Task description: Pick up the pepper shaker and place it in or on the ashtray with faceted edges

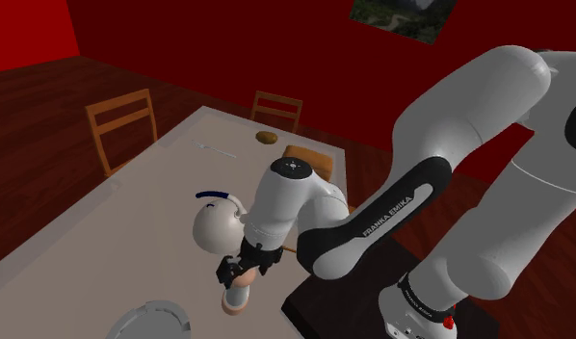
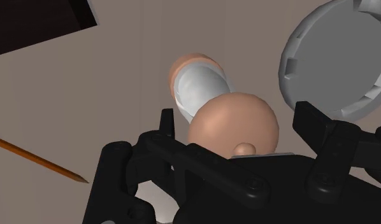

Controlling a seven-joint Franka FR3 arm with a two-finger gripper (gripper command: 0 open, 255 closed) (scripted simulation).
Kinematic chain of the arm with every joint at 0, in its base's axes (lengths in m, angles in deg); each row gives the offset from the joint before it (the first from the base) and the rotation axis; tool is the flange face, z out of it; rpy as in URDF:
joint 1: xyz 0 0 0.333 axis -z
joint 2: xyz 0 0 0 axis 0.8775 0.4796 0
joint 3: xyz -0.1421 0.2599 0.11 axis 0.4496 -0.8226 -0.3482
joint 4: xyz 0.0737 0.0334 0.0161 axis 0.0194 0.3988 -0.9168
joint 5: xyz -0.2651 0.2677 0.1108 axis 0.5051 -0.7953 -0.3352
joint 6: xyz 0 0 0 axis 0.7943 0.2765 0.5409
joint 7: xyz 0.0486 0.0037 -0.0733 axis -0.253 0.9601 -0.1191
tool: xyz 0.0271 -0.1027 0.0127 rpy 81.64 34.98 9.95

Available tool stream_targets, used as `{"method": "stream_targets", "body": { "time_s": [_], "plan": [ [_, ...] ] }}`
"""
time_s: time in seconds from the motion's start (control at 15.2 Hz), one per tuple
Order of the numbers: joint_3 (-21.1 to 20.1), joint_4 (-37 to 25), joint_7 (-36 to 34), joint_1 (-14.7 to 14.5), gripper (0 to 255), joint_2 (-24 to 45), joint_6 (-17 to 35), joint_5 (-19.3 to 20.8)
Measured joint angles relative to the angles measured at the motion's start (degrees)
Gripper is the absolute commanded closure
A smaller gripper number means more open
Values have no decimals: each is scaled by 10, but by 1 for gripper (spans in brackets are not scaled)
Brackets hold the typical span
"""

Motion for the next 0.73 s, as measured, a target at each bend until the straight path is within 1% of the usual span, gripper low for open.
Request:
{"method": "stream_targets", "body": {
  "time_s": [0.13, 0.4, 0.46, 0.73],
  "plan": [
    [4, 0, -7, -2, 0, 7, 5, 10],
    [4, 0, -9, -3, 0, 9, 7, 12],
    [4, 0, -9, -3, 255, 9, 7, 12],
    [4, 0, -9, -4, 255, 9, 7, 13]
  ]
}}
